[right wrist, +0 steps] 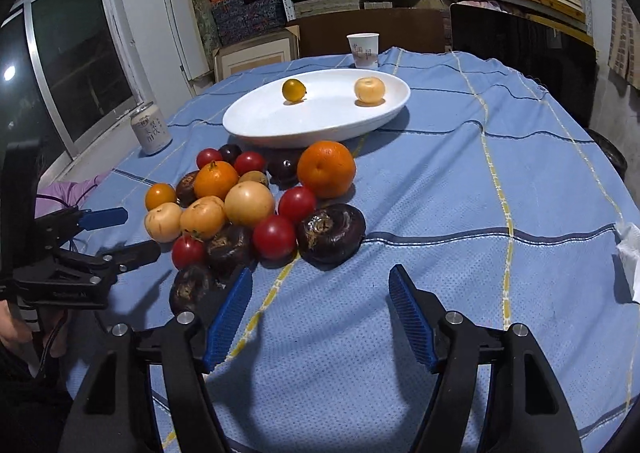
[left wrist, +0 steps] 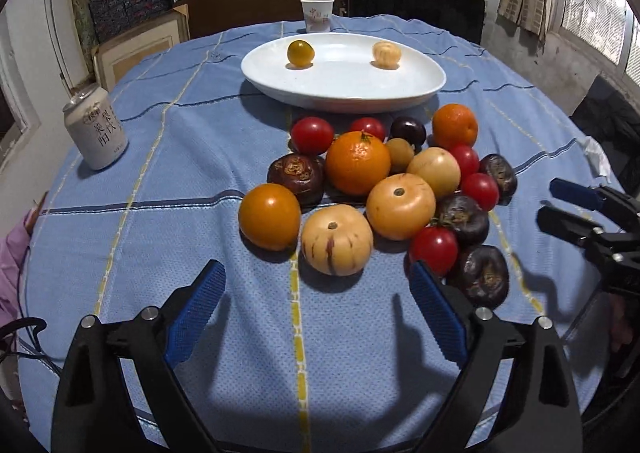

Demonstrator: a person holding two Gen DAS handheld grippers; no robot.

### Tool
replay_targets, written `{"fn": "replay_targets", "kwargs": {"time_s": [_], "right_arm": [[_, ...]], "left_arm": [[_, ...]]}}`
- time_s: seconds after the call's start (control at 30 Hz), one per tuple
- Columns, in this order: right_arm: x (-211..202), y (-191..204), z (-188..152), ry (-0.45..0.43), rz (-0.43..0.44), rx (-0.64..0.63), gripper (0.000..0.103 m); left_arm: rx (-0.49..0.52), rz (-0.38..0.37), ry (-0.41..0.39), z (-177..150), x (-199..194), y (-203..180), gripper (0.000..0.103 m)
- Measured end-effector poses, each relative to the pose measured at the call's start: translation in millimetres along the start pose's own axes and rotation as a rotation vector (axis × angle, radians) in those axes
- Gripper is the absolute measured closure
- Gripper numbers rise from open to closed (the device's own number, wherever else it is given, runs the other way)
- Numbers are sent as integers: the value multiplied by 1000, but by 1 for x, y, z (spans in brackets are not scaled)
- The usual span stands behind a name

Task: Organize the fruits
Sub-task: 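Grasp the pale red-streaked apple with the left tool, then grasp a dark brown fruit with the right tool while the left tool holds the apple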

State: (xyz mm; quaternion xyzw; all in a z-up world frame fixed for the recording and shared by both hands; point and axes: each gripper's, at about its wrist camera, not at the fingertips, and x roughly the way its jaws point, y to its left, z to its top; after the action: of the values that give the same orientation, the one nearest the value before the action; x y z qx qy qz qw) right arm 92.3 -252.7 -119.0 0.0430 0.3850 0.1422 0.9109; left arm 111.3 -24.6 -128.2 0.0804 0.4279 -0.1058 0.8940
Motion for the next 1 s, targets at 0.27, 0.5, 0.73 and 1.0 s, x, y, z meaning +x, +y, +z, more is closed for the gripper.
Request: {"fn": "replay_targets", "kwargs": {"time_s": [0.27, 0.5, 0.73, 1.0], "right_arm": [[0, -7, 1, -5, 47, 33, 32], [0, -5, 0, -2, 49, 30, 31], [0, -5, -1, -4, 41, 30, 31], [19, 0, 8, 121, -91, 23, 32]], "left_arm": [[5, 16, 39, 13, 16, -5, 36], [13, -28, 52, 16, 25, -9, 64], [-23, -56, -41, 14, 7, -5, 65], [-121, -101, -122, 14, -8, 15, 65]]}}
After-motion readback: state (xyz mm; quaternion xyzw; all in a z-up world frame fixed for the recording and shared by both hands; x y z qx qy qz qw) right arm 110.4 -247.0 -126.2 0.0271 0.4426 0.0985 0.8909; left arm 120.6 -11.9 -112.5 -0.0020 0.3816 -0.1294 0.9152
